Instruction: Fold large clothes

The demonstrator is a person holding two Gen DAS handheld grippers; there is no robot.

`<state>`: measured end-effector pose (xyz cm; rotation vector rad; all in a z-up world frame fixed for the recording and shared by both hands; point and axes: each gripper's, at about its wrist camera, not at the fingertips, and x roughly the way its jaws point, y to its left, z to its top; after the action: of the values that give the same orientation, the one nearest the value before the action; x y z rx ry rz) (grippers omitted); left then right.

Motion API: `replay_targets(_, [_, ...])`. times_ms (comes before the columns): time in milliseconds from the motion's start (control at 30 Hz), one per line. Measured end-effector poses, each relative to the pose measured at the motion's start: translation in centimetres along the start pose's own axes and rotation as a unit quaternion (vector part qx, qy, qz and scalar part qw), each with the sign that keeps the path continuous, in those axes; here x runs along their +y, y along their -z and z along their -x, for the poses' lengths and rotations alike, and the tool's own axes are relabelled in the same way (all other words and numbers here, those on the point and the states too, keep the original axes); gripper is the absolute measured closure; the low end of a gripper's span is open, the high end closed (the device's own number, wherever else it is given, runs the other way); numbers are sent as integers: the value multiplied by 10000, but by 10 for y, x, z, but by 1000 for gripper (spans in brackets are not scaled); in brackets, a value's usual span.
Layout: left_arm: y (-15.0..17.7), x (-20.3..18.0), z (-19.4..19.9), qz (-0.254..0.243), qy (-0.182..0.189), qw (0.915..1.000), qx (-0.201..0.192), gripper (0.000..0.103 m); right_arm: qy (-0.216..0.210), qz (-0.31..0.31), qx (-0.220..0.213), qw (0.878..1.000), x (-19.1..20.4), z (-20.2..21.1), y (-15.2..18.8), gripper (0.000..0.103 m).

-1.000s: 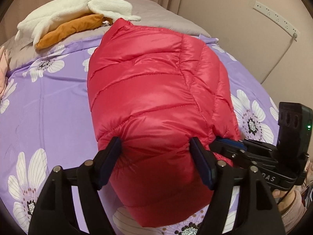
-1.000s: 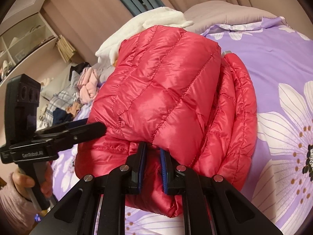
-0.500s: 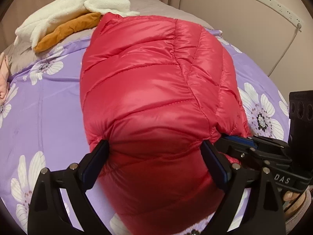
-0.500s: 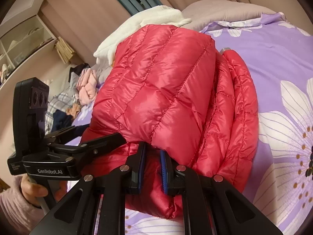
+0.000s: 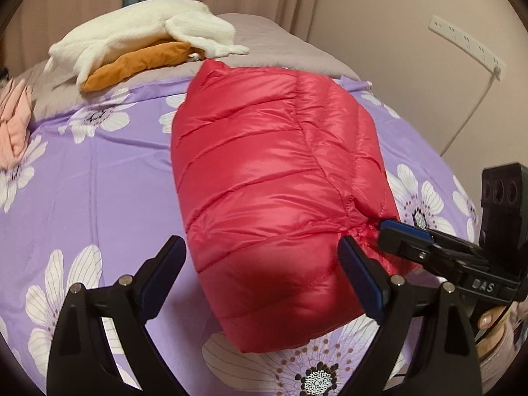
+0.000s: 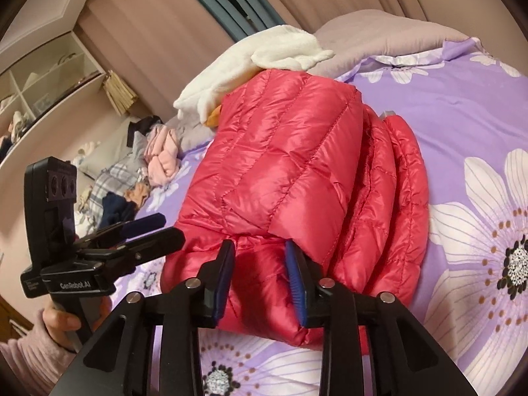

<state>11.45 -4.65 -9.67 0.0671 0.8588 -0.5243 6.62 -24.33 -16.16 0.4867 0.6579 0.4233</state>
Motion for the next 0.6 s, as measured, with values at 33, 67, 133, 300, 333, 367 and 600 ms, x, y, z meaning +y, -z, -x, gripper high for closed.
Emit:
replay_targets(33, [-1, 3, 1, 67, 40, 10000, -12, 10, -39, 4, -53, 10000, 3, 2, -1, 62])
replay_targets(67, [-1, 5, 2, 112, 56, 9999, -17, 10, -70, 20, -103, 9999, 5, 4, -3, 56])
replay_targets(133, [-2, 10, 3, 208, 72, 9998, -22, 10, -109, 81, -210, 9997, 11, 8, -5, 53])
replay_targets(300, [-3, 28, -5, 701, 221, 9973, 55, 9, 1, 23, -186, 9998, 10, 4, -8, 53])
replay_targets(333, [-3, 33, -6, 847, 290, 9960, 65, 9, 8, -39, -194, 9998, 8, 4, -8, 53])
replay_targets(367, [-4, 42, -8, 1063, 382, 9936, 73, 9, -5, -92, -200, 9998, 7, 4, -8, 53])
replay_targets(600, [-7, 84, -36, 2195, 953, 9707, 209, 9, -65, -377, -408, 9984, 2, 9, -8, 53])
